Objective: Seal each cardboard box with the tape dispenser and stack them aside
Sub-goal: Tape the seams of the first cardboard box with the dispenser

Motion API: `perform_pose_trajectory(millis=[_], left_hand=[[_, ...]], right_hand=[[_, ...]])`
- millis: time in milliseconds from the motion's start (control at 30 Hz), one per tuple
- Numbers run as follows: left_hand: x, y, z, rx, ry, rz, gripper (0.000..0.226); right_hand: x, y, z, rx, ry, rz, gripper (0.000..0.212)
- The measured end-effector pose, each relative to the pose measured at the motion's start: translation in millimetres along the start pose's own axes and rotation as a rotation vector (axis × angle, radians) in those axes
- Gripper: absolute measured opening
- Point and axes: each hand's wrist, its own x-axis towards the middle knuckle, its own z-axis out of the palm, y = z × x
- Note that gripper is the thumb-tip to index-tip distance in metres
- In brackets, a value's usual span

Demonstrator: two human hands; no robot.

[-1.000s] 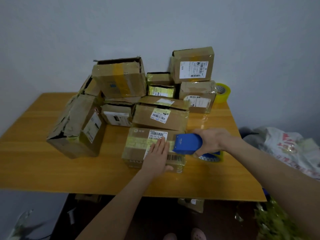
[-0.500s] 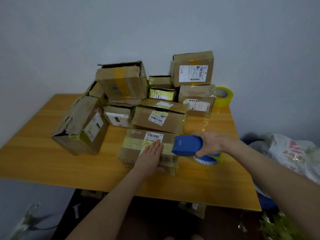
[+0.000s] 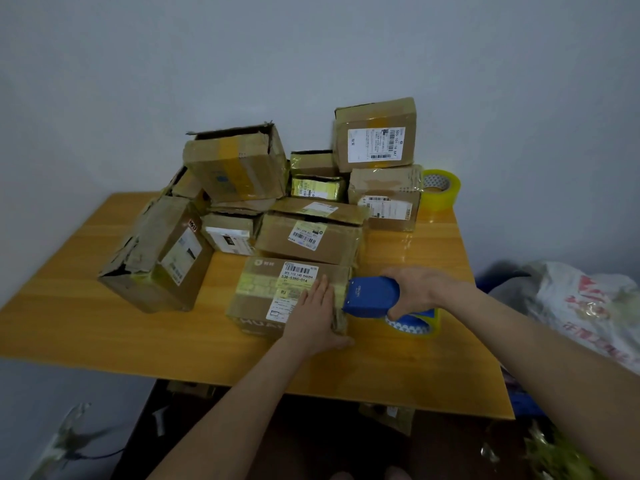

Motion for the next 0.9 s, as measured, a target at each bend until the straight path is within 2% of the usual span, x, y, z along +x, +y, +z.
perform_pose_trajectory(millis=[133,500,900], left_hand=[[3,-1,6,-0.002,0.022,-0.001,0.111],[1,-34,6,-0.009,0.000,0.016,0.109],[0,-38,10,-0.040,0.014,0.032,0.113]], right_hand=[[-2,3,2,-0.003,0.012,-0.013,0.070],[-6,10,16,0.238,0.011,-0.035,0.078],[-14,15,20,0.327,0.035,-0.053,0.074]])
